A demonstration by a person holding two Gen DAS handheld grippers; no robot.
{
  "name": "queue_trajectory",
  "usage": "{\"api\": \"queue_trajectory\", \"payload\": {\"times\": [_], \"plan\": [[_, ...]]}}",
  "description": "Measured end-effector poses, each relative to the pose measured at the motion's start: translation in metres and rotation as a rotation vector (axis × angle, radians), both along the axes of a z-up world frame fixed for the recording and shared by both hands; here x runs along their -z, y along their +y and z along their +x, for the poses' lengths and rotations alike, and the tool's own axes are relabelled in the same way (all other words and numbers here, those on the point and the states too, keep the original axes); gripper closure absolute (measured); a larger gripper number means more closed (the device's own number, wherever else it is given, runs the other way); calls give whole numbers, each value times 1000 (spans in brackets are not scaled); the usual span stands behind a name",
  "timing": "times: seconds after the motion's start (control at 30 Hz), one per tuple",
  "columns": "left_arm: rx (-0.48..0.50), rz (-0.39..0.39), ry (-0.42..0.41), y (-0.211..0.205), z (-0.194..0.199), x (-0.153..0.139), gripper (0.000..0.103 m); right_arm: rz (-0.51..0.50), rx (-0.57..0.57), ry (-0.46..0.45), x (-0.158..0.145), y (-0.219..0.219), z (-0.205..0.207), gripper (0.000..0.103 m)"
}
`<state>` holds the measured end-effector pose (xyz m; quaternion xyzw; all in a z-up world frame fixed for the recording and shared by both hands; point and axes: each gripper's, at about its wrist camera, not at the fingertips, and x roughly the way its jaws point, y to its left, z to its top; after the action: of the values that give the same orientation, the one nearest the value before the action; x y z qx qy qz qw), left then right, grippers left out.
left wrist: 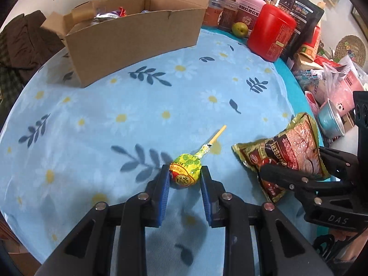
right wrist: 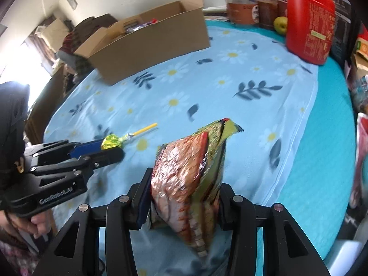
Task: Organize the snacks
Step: 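Lift the snack pack with the right gripper while the left gripper lifts the lollipop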
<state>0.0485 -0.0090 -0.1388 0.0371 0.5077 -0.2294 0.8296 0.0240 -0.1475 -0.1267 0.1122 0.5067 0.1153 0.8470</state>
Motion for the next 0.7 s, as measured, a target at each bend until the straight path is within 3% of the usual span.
{"api": "queue_trajectory", "payload": {"times": [0.2,0.37,0.5,0.7], "plan": [[10,-39,-7,5,2,1,77,7,-9,6,1,5,-4,56],[56,2,-63,-5,4,2,76,-7,-1,5,0,8,-4,31],[76,49,-95,-13,6,2,76,-76,-7,-1,1,14,-2,31],[75,56,-110,-16,8,3,76,-126,-7,-10,3,17,-3,28]]}}
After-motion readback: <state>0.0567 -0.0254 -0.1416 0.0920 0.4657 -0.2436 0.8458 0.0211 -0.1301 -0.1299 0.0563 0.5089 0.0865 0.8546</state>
